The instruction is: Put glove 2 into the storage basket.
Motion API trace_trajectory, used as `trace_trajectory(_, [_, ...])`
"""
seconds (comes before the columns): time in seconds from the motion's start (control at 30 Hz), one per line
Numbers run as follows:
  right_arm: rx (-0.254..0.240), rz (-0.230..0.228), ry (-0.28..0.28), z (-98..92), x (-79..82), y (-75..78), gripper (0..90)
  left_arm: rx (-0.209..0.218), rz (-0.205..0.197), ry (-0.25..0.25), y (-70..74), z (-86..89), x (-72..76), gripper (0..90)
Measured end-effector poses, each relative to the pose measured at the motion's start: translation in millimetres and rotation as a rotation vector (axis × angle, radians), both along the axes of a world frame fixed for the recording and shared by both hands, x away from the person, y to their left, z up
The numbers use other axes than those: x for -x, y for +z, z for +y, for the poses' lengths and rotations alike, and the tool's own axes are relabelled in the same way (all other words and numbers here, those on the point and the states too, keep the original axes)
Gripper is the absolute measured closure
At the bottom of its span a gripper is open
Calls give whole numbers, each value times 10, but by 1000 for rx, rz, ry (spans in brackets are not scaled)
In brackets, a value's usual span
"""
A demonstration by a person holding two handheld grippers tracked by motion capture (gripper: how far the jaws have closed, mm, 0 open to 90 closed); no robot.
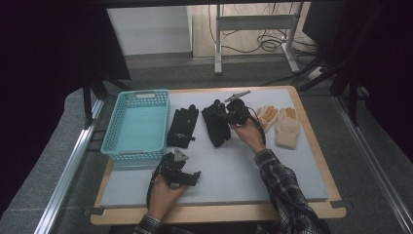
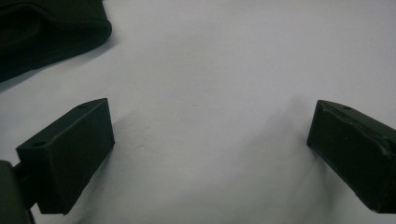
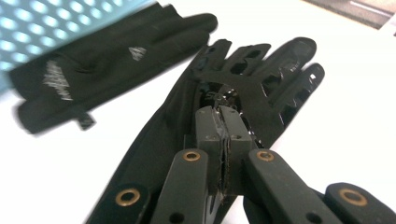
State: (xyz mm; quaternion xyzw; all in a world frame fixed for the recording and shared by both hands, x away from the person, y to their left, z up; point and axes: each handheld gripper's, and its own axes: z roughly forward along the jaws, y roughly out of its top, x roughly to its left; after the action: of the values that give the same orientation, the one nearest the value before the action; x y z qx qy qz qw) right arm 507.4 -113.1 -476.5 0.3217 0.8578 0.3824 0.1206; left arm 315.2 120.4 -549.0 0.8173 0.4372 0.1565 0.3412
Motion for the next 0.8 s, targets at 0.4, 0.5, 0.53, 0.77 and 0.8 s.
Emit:
trace_trajectory(0.4, [-62, -35, 66, -162, 732, 376, 873, -3, -1, -3, 2, 2, -1, 9])
trace_trajectory(0.5, [-56, -47, 77, -229, 1047, 363, 873, -1, -2, -1, 2, -1, 0, 10])
trace_trajectory(0.53, [-56, -47, 77, -229, 1047, 363, 873, 2, -3, 2, 0, -3, 1, 10])
trace_trajectory(0.77, [-13, -38, 62, -358, 1403, 62, 870, 2, -3, 3, 0, -3, 1, 10])
trace_trajectory(0.8, [-11, -29, 62, -377, 1421, -1, 868, 2, -3, 3, 0, -3, 2, 10])
